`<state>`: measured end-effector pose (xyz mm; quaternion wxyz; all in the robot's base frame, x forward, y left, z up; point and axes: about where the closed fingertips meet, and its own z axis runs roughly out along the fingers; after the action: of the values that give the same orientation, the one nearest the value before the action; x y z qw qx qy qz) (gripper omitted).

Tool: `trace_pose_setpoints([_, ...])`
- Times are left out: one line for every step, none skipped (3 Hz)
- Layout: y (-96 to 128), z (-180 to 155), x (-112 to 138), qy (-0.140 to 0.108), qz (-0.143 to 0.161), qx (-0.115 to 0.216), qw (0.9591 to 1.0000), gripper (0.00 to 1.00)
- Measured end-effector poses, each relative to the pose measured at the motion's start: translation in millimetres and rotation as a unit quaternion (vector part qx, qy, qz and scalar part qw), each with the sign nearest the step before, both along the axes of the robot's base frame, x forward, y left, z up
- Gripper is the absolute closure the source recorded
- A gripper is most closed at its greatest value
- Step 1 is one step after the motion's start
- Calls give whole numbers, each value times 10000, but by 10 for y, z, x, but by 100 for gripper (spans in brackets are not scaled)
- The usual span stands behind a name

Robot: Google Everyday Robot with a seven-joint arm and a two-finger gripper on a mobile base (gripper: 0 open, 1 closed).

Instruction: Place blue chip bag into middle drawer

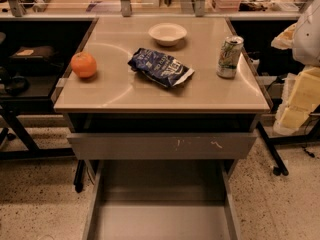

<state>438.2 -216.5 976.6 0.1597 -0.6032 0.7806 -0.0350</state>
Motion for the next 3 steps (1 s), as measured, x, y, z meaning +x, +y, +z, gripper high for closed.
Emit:
trace_pose_setpoints([0,0,0,0,0,0,10000,0])
trace_pose_setpoints([55,11,53,-118,55,102,9999,0])
trace_pose_setpoints([276,-13,235,-399,345,389,9978,0])
